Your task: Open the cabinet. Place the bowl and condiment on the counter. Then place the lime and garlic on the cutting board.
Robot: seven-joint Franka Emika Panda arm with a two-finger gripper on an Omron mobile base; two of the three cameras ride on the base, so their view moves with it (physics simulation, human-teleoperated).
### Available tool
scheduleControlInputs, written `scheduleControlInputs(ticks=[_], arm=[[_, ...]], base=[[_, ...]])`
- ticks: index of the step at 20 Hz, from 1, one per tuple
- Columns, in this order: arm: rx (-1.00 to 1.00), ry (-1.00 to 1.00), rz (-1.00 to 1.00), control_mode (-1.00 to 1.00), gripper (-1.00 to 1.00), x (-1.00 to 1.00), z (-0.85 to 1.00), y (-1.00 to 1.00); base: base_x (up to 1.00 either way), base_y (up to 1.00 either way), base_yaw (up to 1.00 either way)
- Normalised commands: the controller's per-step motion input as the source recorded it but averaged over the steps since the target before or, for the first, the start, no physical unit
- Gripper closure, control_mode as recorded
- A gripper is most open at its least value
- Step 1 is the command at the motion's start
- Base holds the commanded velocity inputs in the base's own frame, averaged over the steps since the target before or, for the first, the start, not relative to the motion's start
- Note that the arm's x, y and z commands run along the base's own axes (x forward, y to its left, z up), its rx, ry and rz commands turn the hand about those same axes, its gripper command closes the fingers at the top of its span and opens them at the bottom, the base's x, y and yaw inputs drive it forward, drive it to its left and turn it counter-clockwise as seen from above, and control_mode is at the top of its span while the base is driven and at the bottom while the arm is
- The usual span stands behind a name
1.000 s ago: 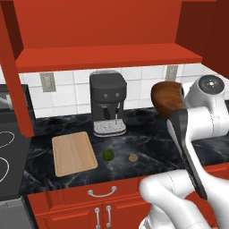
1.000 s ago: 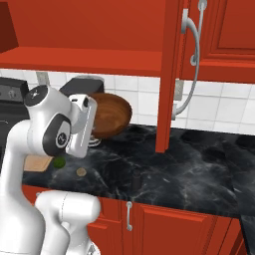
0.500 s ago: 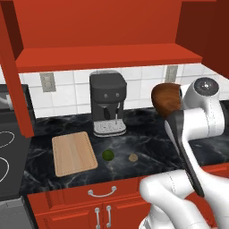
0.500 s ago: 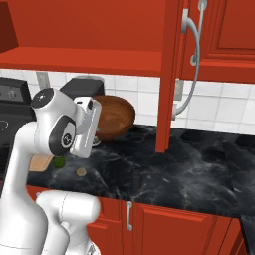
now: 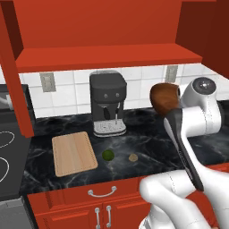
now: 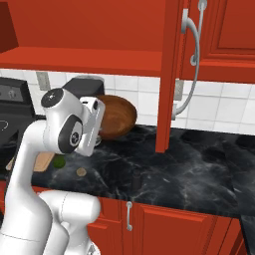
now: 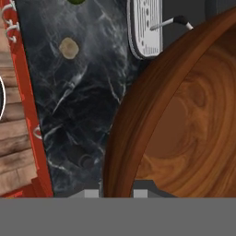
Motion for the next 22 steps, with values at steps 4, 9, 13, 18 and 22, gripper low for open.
scheduleControlInputs(ticks=[4,9,13,18,22], arm=[[0.06,0.00,0.00,-1.00,1.00,0.23,-0.07,0.00],[0.03,0.00,-0.01,-1.00,1.00,0.20,-0.09,0.00],[0.02,0.00,-0.02,-1.00,1.00,0.17,-0.11,0.00],[0.01,0.00,-0.02,-1.00,1.00,0.15,-0.09,0.00],[0.01,0.00,-0.02,-1.00,1.00,0.18,-0.14,0.00]], base=[[0.00,0.00,0.00],[0.00,0.00,0.00],[0.00,0.00,0.00],[0.00,0.00,0.00],[0.00,0.00,0.00]])
